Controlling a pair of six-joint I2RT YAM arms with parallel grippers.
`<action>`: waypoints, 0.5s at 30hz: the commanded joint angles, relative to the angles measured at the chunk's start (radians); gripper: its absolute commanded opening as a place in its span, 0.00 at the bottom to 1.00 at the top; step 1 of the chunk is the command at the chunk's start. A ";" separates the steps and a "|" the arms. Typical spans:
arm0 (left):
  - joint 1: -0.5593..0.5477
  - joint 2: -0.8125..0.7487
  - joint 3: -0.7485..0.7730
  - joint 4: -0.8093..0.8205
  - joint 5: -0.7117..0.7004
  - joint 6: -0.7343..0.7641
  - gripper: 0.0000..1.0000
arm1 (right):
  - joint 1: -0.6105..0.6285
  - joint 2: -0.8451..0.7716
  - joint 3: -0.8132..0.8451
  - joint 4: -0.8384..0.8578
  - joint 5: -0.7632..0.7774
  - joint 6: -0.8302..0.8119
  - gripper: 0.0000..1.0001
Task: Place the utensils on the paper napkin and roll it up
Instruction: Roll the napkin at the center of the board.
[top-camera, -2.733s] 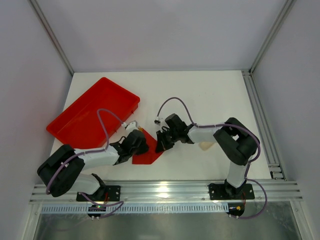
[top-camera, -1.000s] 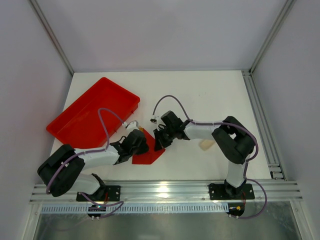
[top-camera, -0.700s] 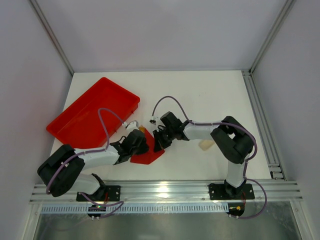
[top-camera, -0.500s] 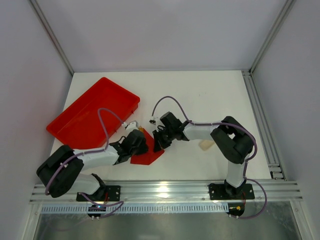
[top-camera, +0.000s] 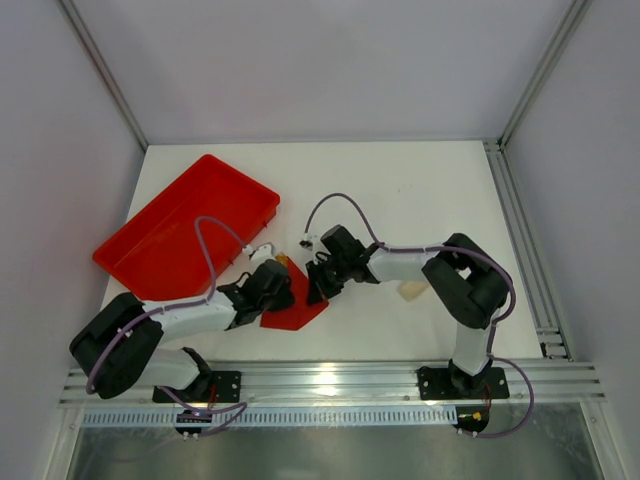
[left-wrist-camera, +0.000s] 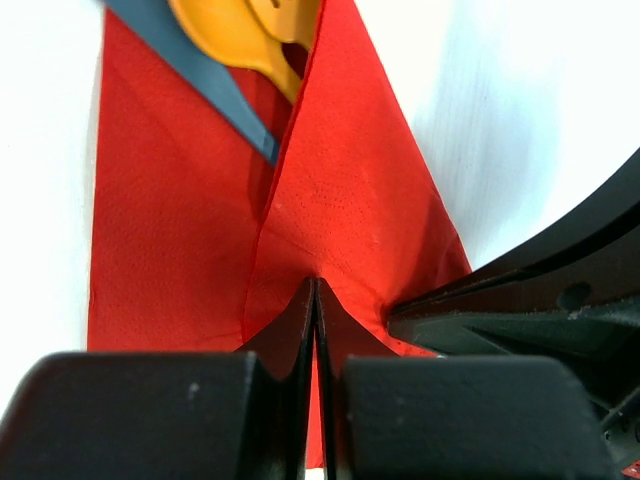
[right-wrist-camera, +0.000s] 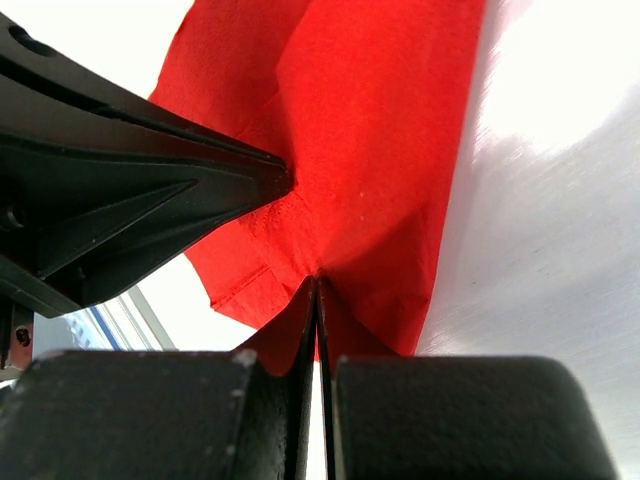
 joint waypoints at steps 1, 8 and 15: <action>-0.005 0.023 0.005 -0.026 -0.018 0.020 0.00 | 0.009 -0.058 -0.029 0.003 -0.002 0.007 0.04; -0.005 0.021 0.001 -0.026 -0.018 0.018 0.00 | 0.009 -0.057 -0.059 0.011 -0.011 0.010 0.04; -0.005 0.009 -0.001 -0.028 -0.016 0.020 0.00 | 0.009 -0.037 -0.060 0.012 0.014 0.005 0.04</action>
